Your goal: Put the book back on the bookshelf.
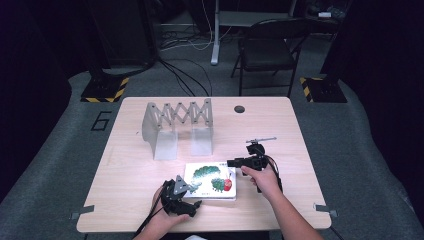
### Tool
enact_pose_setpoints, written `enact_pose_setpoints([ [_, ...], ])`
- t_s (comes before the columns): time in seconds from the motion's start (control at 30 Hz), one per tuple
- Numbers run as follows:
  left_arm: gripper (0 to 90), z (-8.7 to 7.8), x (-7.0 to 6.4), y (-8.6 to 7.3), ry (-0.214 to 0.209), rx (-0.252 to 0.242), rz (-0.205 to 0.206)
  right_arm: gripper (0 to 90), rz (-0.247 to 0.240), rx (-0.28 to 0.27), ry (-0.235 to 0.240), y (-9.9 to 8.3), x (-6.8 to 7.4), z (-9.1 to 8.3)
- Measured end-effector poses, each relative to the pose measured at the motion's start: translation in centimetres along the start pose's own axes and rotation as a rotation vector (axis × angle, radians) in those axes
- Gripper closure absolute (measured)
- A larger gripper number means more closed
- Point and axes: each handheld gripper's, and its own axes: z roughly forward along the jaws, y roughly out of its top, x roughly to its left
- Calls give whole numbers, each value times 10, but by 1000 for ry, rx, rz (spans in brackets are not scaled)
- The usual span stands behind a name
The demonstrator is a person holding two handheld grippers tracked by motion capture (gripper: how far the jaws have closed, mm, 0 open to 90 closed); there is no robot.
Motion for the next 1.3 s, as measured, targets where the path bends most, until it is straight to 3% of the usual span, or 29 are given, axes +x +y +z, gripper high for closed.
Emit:
enact_pose_setpoints([
  [0.53, 1, 2, -2, 1, 55, 8, -60, 526, -19, -30, 32, 0, 13, -8],
  [0.67, 0, 1, -3, 1, 83, 0, -54, 526, -33, -25, 37, 0, 16, -8],
  [0.8, 5, 0, -6, 1, 97, -7, -30, 528, -41, -25, 40, 0, 16, -7],
  [0.9, 17, -1, -9, 2, 110, -29, 34, 528, -37, -18, 38, 0, 15, -6],
  [0.93, 21, -1, -9, 2, 110, -29, 34, 528, -33, -14, 38, 0, 15, -6],
  [0.97, 25, -2, -11, 3, 112, -28, 67, 528, -36, -13, 37, -1, 15, -5],
  [1.13, 36, -3, -13, 4, 121, -39, 122, 528, -38, -10, 35, -1, 14, -5],
  [1.17, 58, -3, -15, 4, 130, -46, 149, 528, -37, -10, 36, -1, 14, -5],
  [1.2, 83, -3, -15, 4, 130, -46, 149, 528, -35, -12, 37, -1, 15, -5],
  [1.23, 106, -4, -18, 4, 123, -51, 186, 528, -35, -13, 38, -1, 15, -5],
  [1.3, 126, -4, -19, 3, 126, -57, 199, 528, -34, -14, 40, -1, 15, -6],
])
